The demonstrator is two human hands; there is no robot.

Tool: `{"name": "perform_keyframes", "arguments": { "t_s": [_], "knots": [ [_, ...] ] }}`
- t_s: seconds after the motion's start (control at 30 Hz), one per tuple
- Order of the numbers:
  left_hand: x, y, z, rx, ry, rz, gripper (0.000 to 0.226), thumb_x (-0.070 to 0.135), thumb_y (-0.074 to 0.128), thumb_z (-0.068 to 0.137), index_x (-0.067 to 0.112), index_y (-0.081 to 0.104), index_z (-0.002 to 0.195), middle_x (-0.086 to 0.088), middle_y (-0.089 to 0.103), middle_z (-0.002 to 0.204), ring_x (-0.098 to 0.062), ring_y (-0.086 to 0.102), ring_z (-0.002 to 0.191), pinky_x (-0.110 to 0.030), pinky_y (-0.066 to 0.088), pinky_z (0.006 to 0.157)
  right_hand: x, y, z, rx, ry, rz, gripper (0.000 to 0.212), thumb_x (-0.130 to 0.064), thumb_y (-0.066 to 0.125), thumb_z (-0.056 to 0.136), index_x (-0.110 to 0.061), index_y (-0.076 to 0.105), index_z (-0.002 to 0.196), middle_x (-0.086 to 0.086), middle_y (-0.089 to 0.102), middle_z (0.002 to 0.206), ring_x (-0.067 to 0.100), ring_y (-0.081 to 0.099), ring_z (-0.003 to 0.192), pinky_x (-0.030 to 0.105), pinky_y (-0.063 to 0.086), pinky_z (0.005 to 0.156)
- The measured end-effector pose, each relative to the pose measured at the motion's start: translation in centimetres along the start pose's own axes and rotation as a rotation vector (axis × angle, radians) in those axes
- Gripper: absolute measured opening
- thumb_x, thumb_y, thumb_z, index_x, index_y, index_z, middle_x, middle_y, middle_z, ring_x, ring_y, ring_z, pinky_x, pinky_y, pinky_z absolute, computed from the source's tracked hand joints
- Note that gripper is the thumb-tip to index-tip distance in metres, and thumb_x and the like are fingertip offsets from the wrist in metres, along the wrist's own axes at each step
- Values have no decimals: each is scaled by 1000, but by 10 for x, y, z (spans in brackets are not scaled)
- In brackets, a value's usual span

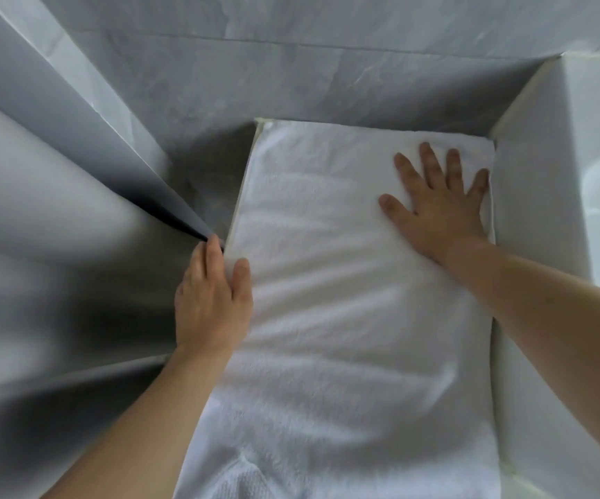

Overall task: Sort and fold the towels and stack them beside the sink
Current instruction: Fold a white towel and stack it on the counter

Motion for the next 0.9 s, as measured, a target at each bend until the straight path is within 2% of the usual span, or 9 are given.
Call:
{"name": "perform_keyframes", "arguments": {
  "t_s": [0.1, 0.23, 0.3, 0.37, 0.43, 0.57, 0.63, 0.77, 0.9],
  "knots": [
    [11, -7, 19, 86, 110, 125, 73, 56, 12, 94, 16, 27, 153, -11, 25, 160, -32, 19, 149, -59, 13, 119, -1, 4, -2, 0, 17, -11, 76, -74, 9, 89, -38, -3, 155, 3, -14, 164, 31, -14, 149, 65, -6, 114],
    [98, -3, 96, 70, 455, 117, 70, 53, 15, 94, 19, 35, 152, -5, 29, 160, -31, 19, 150, -56, 8, 119, 1, 4, 5, 58, 59, 42, 77, -68, 4, 88, -32, -4, 156, 7, -13, 164, 31, -13, 150, 59, -7, 117],
    [129, 8, 123, 25, 521, 139, 62, 51, 21, 99, 25, 31, 154, -1, 22, 163, -29, 13, 151, -53, 6, 121, 4, 4, 6, 99, 131, 111, 80, -66, 7, 88, -28, -4, 156, 9, -11, 164, 28, -10, 150, 52, -6, 120],
    [138, 25, 138, -38, 477, 166, 58, 51, 28, 101, 33, 21, 156, 2, 9, 166, -27, 2, 153, -52, -1, 122, 8, 4, 9, 129, 180, 139, 83, -66, 12, 87, -24, -1, 157, 9, -9, 164, 26, -8, 151, 47, -6, 121],
    [129, 35, 141, -33, 419, 229, 61, 56, 26, 99, 39, 13, 156, 5, 0, 166, -25, -6, 153, -52, -7, 121, 8, 4, 11, 101, 153, 106, 84, -67, 18, 86, -23, 5, 157, 9, -8, 164, 26, -8, 151, 45, -6, 121],
    [124, 35, 143, -1, 386, 255, 67, 63, 23, 96, 39, 8, 157, 4, -3, 167, -26, -9, 153, -53, -8, 121, 5, 4, 10, 71, 126, 52, 90, -72, 15, 83, -22, 4, 157, 7, -6, 164, 24, -6, 151, 45, -6, 120],
    [124, 34, 143, 12, 384, 272, 70, 65, 24, 95, 38, 7, 157, 2, -4, 167, -28, -10, 152, -52, -8, 121, 7, 4, 8, 108, 132, 126, 86, -68, 12, 86, -20, 7, 157, 4, -1, 165, 20, -2, 151, 41, -5, 121],
    [120, 34, 145, 25, 374, 283, 71, 66, 23, 95, 37, 5, 158, 3, -5, 167, -28, -10, 152, -50, -8, 121, 8, 2, 5, 341, 190, 373, 73, -51, 18, 91, -13, 38, 150, 4, 33, 158, 17, 25, 147, 34, 11, 121],
    [116, 32, 145, 27, 372, 315, 73, 66, 21, 94, 36, 3, 158, 4, -6, 167, -27, -11, 152, -51, -8, 122, 3, 4, 3, 460, 169, 287, 56, -36, 29, 93, -8, 62, 130, 10, 53, 142, 28, 46, 133, 41, 32, 112]
  ]
}}
Point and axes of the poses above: each hand's wrist, its own z-axis towards the middle knuckle, its own y-axis out of the palm, x = y × z, the point moved 1 cm from there along z, towards the middle knuckle
